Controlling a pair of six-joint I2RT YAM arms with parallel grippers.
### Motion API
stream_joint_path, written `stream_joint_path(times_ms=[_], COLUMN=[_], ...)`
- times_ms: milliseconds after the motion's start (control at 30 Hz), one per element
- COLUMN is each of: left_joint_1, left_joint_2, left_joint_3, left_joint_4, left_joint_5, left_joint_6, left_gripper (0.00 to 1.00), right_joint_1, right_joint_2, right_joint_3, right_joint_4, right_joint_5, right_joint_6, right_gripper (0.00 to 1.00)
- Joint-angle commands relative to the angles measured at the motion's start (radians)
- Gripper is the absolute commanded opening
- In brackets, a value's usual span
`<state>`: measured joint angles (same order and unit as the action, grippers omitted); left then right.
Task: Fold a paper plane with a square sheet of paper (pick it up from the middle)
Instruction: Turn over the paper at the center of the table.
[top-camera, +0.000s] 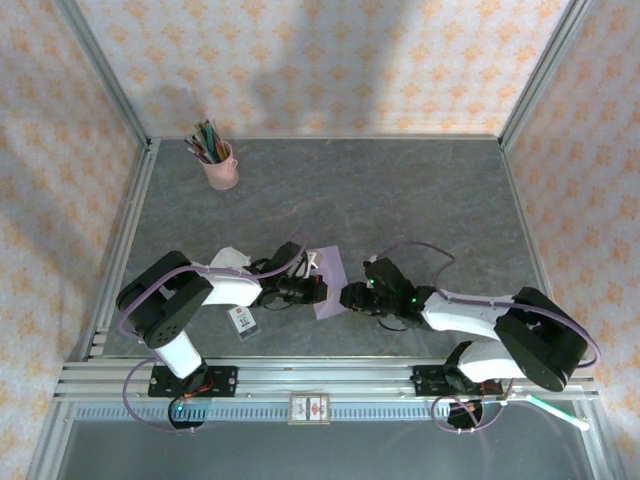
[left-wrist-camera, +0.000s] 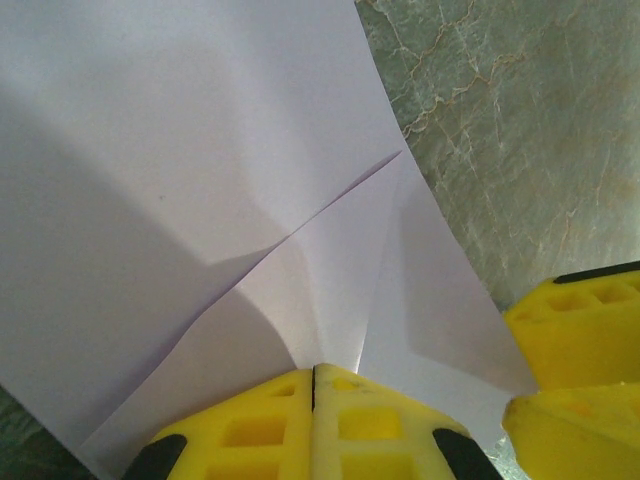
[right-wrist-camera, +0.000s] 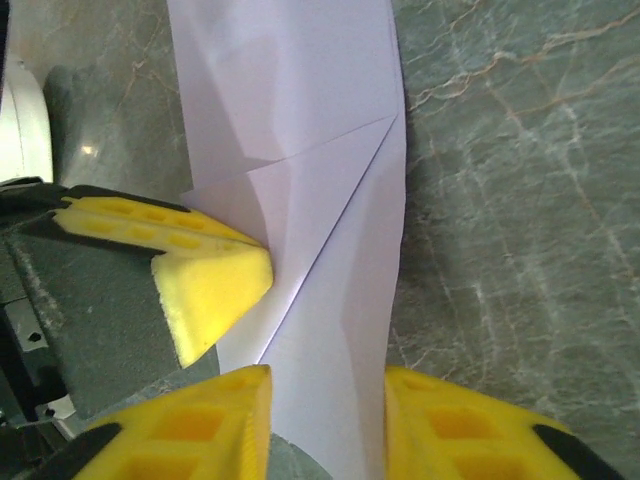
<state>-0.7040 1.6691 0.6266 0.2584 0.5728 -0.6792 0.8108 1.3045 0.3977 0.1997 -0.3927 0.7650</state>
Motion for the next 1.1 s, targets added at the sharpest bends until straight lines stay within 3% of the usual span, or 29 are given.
stream_joint_path(times_ms=[0,333,467,633,800,900,1067], left_joint_1=[0.006,0.008,0.019,0.055,0.144,0.219,0.319], left_joint_2=[0.033,0.014,-0.028,-0.118,-0.256,-0.331,-0.389], left_joint_3=[0.005,0.039,0.098,0.182,0.215,0.193,0.128], left_joint_4=[-0.045,-0.039,-0.041,-0.112,-0.258,-0.297,-0.301], left_joint_5=[0.001,0.037,0.102,0.131,0.063,0.036,0.011], left_joint_6=[0.030,0.018,0.003,0.013,0.052,0.055,0.044], left_gripper=[0.00,0.00,0.13,0.32,0.35,0.35,0.35], right_joint_1=[0.014,0.024,0.024,-0.011,-0.034,0.027,0.188], right_joint_2=[-0.019,-0.031,-0.036,-0.079,-0.115,-0.071,0.089], right_joint_3=[-0.023,-0.037,-0.001,0.126,0.375,0.495,0.593], right_joint_4=[0.041,0.026,-0.053,-0.270,-0.651,-0.782,-0.837], right_joint_5=[0.017,0.094,0.148,0.227,0.437,0.513,0.561], right_joint_6=[0.044,0.060,0.024,-0.115,-0.391,-0.508,-0.559], right_gripper=[0.27,0.06,0.00,0.00,0.00,0.00,0.00])
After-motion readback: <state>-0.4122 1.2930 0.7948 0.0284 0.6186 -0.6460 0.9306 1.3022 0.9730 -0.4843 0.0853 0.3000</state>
